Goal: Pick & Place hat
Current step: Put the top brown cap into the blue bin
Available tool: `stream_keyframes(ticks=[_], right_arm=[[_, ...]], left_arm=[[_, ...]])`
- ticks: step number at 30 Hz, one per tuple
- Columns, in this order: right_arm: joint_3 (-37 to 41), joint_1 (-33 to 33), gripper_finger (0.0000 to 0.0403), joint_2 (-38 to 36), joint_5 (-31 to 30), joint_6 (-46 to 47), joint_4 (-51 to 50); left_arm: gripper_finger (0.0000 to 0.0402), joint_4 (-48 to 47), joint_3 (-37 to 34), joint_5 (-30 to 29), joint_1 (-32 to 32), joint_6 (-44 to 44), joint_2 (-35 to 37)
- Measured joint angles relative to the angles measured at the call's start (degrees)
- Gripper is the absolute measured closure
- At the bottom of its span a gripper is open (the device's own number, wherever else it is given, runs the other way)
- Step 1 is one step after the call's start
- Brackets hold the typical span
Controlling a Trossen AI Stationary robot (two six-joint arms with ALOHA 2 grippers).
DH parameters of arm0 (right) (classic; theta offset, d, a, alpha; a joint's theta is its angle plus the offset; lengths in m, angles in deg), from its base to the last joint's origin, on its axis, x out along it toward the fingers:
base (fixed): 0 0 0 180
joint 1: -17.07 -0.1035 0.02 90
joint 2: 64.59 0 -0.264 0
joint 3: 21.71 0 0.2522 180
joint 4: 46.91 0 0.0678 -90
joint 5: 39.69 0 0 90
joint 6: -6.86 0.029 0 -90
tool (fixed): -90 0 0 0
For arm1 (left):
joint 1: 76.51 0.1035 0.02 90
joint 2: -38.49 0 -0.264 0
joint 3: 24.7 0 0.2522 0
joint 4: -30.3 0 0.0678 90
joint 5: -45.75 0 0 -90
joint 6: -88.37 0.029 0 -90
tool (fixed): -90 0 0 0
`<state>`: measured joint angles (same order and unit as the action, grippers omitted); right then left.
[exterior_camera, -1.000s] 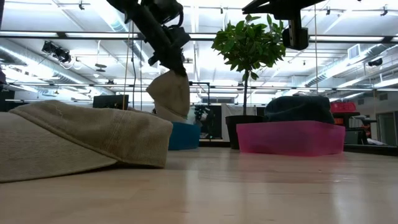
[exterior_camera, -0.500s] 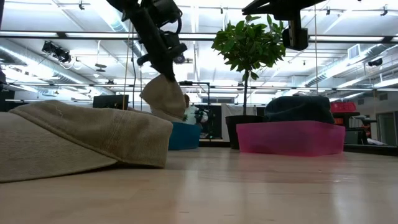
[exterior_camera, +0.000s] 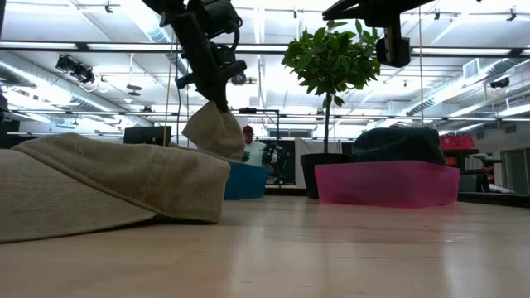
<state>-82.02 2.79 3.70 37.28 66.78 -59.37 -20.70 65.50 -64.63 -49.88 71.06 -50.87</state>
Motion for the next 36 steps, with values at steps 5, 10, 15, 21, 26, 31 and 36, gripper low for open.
stream_keyframes(ticks=[5, 10, 15, 21, 26, 31, 36], right_arm=[[0.0, 0.0, 0.0401, 0.0, 0.0, 0.0, 0.0], [0.0, 0.0, 0.0401, 0.0, 0.0, -0.3, 0.0], [0.0, -0.1, 0.0401, 0.0, 0.2, -0.7, 0.0], [0.0, 0.0, 0.0401, 0.0, 0.2, -1.5, 0.1], [0.0, 0.0, 0.0401, 0.0, 0.7, -2.0, 0.2], [0.0, 0.0, 0.0401, 0.0, 0.7, -2.0, 0.3], [0.0, 0.0, 0.0401, 0.0, 0.7, -2.4, 0.3]], left_arm=[[0.0396, 0.5, 0.0, 1.5, 0.2, -1.0, 0.0], [0.0396, -1.1, 0.0, 2.3, 1.6, -4.6, 0.1], [0.0396, 5.9, -5.5, 8.9, 2.5, -5.9, 1.3], [0.0396, 16.1, -15.9, 14.3, 2.5, -9.6, 3.4], [0.0396, 17.8, -19.8, 14.9, 3.6, -10.4, 6.8], [0.0396, 17.3, -23.9, 14.7, 7.2, -10.2, 10.7], [0.0394, 17.1, -26.7, 15.9, 10.5, -7.4, 12.6]])
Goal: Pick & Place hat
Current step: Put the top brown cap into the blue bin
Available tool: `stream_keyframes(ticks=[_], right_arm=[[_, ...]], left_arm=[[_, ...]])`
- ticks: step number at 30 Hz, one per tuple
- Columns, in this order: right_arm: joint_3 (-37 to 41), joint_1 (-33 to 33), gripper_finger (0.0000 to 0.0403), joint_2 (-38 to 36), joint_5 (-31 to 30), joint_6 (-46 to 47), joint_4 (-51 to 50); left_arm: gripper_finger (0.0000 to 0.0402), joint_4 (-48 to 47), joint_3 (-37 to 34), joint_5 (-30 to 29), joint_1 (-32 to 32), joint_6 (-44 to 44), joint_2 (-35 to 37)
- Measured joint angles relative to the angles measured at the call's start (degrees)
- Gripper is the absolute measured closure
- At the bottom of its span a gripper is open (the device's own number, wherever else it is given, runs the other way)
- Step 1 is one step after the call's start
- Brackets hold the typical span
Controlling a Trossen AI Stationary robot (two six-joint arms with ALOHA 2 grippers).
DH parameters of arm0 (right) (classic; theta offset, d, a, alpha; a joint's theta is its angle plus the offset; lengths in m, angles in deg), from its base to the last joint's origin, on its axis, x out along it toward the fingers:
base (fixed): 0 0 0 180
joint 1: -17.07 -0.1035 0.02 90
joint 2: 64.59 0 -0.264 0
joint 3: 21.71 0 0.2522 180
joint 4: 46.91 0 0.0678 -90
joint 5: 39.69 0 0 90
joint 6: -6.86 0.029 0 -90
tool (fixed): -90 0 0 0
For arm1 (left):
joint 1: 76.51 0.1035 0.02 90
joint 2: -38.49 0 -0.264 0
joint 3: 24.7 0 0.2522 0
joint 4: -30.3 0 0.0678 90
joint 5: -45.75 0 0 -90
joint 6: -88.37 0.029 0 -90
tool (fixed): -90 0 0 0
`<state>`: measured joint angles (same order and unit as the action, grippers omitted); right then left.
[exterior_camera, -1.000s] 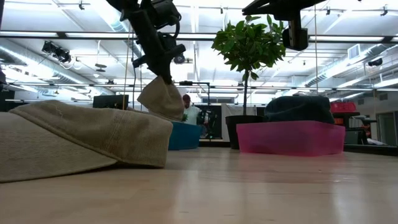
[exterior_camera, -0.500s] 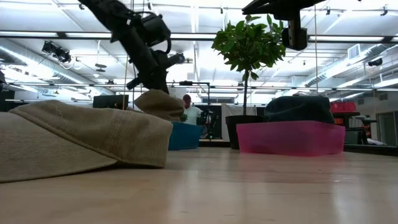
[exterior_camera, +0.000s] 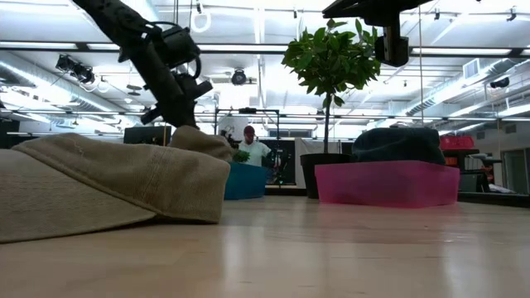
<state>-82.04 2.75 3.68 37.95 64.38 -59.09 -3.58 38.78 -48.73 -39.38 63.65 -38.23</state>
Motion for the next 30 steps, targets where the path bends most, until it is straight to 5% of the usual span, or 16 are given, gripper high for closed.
stream_keyframes(ticks=[19, 30], right_arm=[[0.0, 0.0, 0.0401, 0.0, 0.0, 0.1, 0.0], [0.0, 0.0, 0.0401, 0.0, 0.0, 0.3, -0.1]], left_arm=[[0.0393, -1.5, -3.7, 3.6, 8.3, 2.6, 0.0], [0.0366, -2.2, -3.7, 11.4, 9.9, 2.9, 0.0]])
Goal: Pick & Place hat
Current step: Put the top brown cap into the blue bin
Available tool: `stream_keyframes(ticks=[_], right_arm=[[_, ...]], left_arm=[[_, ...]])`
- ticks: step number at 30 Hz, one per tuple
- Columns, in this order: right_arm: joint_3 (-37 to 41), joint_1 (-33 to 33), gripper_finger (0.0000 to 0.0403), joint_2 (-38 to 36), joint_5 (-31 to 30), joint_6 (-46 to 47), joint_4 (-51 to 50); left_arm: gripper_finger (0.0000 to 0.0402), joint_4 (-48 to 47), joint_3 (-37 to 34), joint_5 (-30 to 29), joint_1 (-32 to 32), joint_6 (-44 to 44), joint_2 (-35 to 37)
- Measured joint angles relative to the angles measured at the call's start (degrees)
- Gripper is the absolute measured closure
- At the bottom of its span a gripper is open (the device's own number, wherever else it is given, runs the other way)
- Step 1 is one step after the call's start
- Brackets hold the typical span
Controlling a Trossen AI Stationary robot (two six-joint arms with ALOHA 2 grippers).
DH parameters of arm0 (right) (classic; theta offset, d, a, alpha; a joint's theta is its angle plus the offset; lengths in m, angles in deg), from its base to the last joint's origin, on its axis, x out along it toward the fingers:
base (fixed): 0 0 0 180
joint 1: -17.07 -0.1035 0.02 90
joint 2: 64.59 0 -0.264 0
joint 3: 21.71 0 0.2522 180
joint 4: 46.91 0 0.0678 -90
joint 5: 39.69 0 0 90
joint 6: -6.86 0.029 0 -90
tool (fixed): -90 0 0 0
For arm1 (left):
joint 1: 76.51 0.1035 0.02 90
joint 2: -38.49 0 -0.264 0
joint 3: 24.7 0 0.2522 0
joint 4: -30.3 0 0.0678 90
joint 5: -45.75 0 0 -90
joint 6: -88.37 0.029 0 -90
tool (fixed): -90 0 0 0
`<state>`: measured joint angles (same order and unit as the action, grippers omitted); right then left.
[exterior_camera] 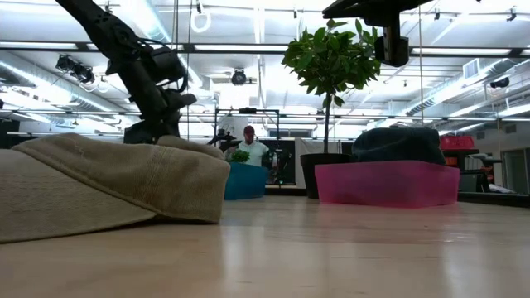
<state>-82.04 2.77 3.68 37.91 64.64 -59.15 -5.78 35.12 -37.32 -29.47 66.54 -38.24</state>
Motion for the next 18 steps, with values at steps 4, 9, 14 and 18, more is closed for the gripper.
stream_keyframes(ticks=[4, 9, 14, 18], right_arm=[[0.0, 0.0, 0.0401, 0.0, 0.0, 0.3, 0.0], [0.0, -0.1, 0.0401, 0.0, 0.0, 0.4, 0.0], [0.0, -0.2, 0.0401, 0.0, 0.0, 0.4, 0.0], [0.0, -0.2, 0.0401, 0.0, 0.5, 0.4, 0.0]], left_arm=[[0.0348, 0.0, 0.0, 0.0, -0.4, -0.3, 0.0], [0.0295, -0.3, 0.0, -0.2, -0.3, 1.6, 0.5], [0.0207, -0.3, 0.0, -0.3, 0.4, 0.9, 0.7], [0.0143, -1.8, 0.0, -0.8, 2.5, -4.8, 0.8]])
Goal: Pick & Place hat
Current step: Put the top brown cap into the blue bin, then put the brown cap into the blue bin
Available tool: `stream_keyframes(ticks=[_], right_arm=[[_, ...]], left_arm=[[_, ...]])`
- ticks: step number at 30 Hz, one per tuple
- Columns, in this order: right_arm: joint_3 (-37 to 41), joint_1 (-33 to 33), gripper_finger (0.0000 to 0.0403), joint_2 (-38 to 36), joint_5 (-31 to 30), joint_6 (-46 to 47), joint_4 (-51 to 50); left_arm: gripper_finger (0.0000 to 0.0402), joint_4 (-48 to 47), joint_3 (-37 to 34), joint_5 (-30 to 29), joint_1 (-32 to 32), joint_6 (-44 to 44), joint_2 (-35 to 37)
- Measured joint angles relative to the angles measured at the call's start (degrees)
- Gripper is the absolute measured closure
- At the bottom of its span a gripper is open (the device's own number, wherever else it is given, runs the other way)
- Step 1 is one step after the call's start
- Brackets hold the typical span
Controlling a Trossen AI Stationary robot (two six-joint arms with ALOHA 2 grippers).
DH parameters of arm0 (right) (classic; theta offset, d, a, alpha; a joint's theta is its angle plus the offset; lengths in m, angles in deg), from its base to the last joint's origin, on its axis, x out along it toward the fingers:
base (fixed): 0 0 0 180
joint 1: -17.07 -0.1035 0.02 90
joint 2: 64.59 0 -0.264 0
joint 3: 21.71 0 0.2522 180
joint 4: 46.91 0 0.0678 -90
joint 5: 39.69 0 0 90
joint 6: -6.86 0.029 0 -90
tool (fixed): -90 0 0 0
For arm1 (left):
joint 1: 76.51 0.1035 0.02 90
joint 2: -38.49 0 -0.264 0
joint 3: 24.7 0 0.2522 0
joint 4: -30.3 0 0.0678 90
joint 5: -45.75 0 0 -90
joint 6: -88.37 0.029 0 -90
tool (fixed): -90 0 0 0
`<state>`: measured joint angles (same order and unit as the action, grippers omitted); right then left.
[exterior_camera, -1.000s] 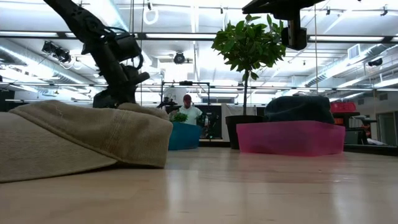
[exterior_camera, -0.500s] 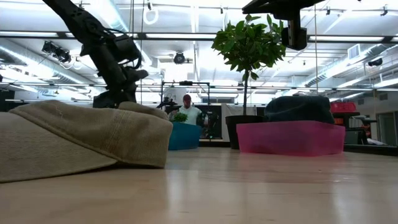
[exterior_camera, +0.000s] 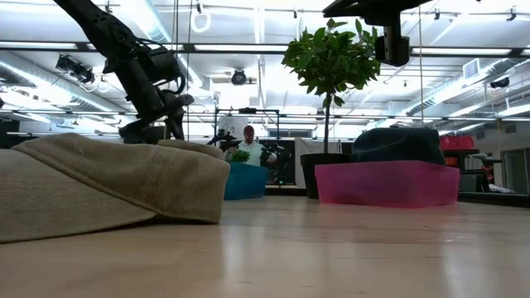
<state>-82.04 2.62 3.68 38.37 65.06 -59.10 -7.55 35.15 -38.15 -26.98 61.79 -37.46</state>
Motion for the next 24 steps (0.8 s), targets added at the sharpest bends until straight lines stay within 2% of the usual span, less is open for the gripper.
stream_keyframes(ticks=[4, 10, 13, 15, 18, 24], right_arm=[[0.0, 0.0, 0.0401, 0.0, 1.0, 0.0, 0.0], [0.0, 0.0, 0.0401, 0.0, 1.1, -0.2, 0.1], [0.0, 0.0, 0.0401, 0.0, 1.1, -0.6, 0.1], [0.0, 0.0, 0.0401, 0.0, 1.0, -1.4, 0.1], [0.0, 0.0, 0.0401, 0.0, 1.0, -2.2, -0.1], [0.0, 0.0, 0.04, 0.0, 3.5, -2.0, -0.6]], left_arm=[[0.0117, 0.3, 0.0, -0.1, 1.4, -3.2, 1.8], [0.0128, 0.7, 0.0, -1.7, 1.7, -5.5, 9.2], [0.014, 1.7, 0.1, 3.5, 0.0, -8.1, 14.1], [0.0147, 1.4, 0.1, 8.4, -2.3, -8.9, 17.1], [0.0156, 1.1, 0.1, 12.0, -7.6, -9.4, 20.9], [0.0167, 1.9, 0.1, 11.6, -21.6, -11.9, 25.5]])
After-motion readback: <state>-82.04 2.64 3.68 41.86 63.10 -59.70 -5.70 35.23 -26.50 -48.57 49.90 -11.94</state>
